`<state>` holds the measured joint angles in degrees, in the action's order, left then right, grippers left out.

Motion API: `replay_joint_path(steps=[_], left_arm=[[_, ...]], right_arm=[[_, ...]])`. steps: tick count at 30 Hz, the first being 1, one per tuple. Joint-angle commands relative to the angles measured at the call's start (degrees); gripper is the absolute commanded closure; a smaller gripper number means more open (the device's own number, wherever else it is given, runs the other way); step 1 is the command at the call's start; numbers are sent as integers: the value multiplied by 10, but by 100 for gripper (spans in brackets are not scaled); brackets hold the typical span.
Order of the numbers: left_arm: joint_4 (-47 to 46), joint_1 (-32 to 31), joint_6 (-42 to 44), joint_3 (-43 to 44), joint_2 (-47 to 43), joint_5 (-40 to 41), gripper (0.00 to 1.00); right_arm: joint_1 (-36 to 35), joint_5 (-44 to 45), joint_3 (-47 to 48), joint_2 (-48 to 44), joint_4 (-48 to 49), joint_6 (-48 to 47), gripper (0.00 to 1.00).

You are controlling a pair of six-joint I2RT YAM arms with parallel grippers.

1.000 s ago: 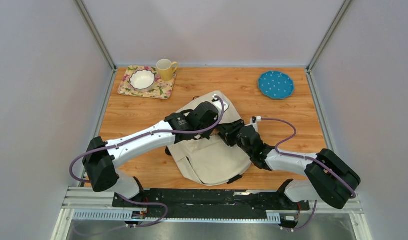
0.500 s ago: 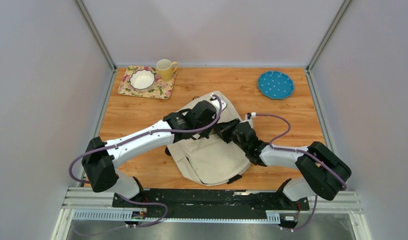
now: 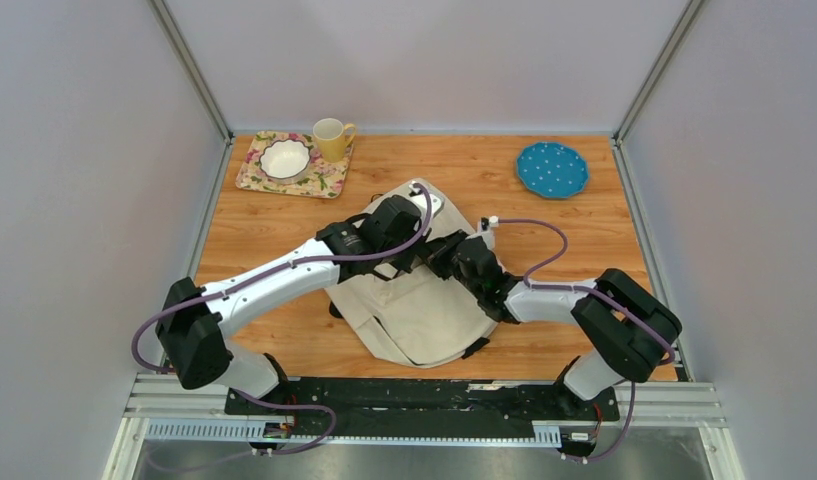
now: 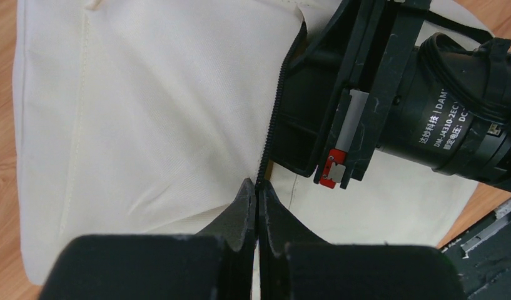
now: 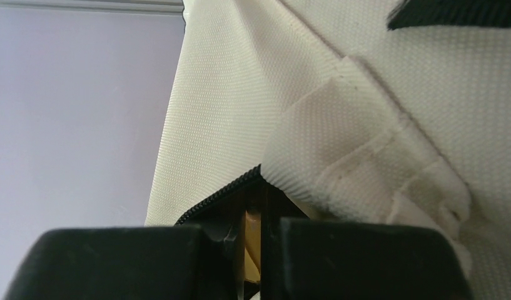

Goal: Pack the student bag
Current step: Place the stationery in the student bag.

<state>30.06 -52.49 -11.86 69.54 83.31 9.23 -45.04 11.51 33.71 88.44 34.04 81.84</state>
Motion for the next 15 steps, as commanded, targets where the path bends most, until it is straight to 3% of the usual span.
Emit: replay_joint_path(steps=[1, 7, 15], left_arm=[[-24, 6, -21, -4, -30, -52, 100], [-29, 14, -23, -12, -30, -59, 100], [-27, 18, -12, -19, -37, -65, 100]], right_arm=[[-20, 50, 33, 2, 12, -78, 93], [-22, 26, 59, -2, -25, -139, 93], [-8, -69, 100, -14, -129, -224, 75]])
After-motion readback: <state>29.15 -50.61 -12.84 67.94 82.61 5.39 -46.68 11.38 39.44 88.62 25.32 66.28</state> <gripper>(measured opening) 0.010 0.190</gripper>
